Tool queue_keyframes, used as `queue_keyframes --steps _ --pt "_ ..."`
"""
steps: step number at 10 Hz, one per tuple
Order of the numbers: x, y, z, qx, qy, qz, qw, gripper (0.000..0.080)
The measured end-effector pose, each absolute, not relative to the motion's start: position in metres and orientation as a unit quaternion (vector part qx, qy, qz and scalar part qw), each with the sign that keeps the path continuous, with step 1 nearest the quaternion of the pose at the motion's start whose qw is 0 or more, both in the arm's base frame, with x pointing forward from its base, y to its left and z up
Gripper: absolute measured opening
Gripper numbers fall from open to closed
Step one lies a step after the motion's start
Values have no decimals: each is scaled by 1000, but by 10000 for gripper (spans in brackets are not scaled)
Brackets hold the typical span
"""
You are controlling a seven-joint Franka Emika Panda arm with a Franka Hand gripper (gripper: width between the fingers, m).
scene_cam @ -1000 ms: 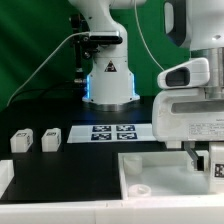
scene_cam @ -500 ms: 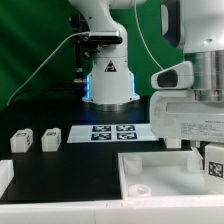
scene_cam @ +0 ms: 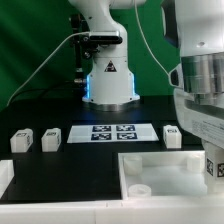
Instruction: Assemble one leg
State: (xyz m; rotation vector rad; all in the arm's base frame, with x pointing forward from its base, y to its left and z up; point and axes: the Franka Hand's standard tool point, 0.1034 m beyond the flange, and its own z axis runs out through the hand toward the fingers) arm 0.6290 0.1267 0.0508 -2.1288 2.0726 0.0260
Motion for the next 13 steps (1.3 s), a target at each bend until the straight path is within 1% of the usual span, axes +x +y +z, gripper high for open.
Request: queue_keyframes --steps 1,4,5,6,7,8,9,10,11,12,13 --pt "629 127 51 -665 741 17 87 294" --pt "628 127 51 -722 686 10 87 294" --pt "626 130 51 -812 579 -7 77 294" --pt "626 132 53 -872 484 -19 70 515" --pt "627 131 55 -908 414 -27 65 515" --pt "627 129 54 -929 364 -30 63 625" --pt "627 128 53 -949 309 -34 60 642" --pt "627 127 53 -964 256 -37 57 642" --pt "627 126 53 -980 186 -42 50 648" --pt "628 125 54 -995 82 -47 32 648" --pt "629 124 56 -999 14 -42 26 649"
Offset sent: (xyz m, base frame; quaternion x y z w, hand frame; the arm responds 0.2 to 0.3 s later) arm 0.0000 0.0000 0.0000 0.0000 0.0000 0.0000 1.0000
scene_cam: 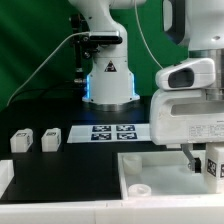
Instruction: Assemble one leg
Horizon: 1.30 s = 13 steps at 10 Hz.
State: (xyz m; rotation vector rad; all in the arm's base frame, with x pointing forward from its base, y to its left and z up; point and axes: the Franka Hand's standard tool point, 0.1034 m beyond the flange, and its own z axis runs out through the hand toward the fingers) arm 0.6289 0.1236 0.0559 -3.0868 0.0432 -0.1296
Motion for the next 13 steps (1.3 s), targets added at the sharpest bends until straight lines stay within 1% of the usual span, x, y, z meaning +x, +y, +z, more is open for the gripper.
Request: queue_keyframes --steps 1,2,3,4,5,6,7,10,12,13 --pt "634 120 60 -992 -117 -47 6 649" --pt "634 120 60 -988 -145 -47 2 649" --pt "634 120 60 -990 -132 -46 3 649" --pt "634 120 60 -993 -110 -46 3 550" --pt "634 120 60 -995 -87 -46 7 550" --pt "634 121 60 -999 -8 -45 13 349" --pt "634 121 59 -998 32 -45 15 290" --pt "636 117 59 -979 202 -36 19 291" --pt "634 112 59 -952 304 -26 8 299" --pt "633 104 60 -931 365 -26 -7 299"
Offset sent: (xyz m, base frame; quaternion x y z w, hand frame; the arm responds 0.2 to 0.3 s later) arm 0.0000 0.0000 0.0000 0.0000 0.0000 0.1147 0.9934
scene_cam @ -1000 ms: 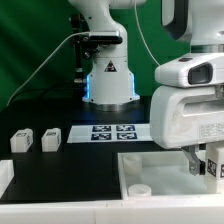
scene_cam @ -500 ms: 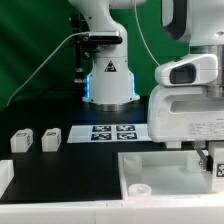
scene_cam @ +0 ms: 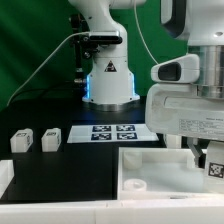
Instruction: Assemble one leg
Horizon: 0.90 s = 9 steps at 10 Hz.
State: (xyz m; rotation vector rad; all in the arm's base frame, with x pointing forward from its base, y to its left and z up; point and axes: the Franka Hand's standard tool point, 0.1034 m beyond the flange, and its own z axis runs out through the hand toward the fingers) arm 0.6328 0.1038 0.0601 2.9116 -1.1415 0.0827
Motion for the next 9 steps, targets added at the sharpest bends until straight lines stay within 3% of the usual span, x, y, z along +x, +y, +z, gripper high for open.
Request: queue_keyframes --steps 4,7,8,9 --pt "625 74 61 865 -497 49 45 317" --pt "625 73 61 871 -487 49 46 317" --pt "625 75 61 870 -488 48 44 392" --pt "625 80 64 871 -487 49 41 529"
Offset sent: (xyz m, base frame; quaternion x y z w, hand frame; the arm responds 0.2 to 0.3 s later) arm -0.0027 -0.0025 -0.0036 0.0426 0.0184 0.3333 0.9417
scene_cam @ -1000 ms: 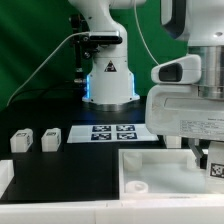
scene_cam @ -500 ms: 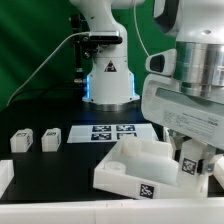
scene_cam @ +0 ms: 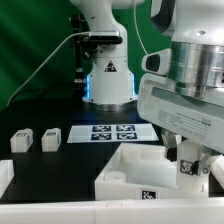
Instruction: Assemble one leg
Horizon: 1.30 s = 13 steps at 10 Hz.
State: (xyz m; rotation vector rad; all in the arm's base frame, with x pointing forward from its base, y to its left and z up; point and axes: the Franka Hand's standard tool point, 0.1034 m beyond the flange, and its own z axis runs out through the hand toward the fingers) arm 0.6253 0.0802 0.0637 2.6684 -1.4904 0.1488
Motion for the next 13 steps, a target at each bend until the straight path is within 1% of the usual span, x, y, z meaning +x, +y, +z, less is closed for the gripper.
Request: queue_keyframes --steps 1,4,13 --pt "627 85 69 872 -486 50 37 624" --pt "631 94 80 874 -482 55 28 642" --pt "630 93 77 874 -482 55 30 649"
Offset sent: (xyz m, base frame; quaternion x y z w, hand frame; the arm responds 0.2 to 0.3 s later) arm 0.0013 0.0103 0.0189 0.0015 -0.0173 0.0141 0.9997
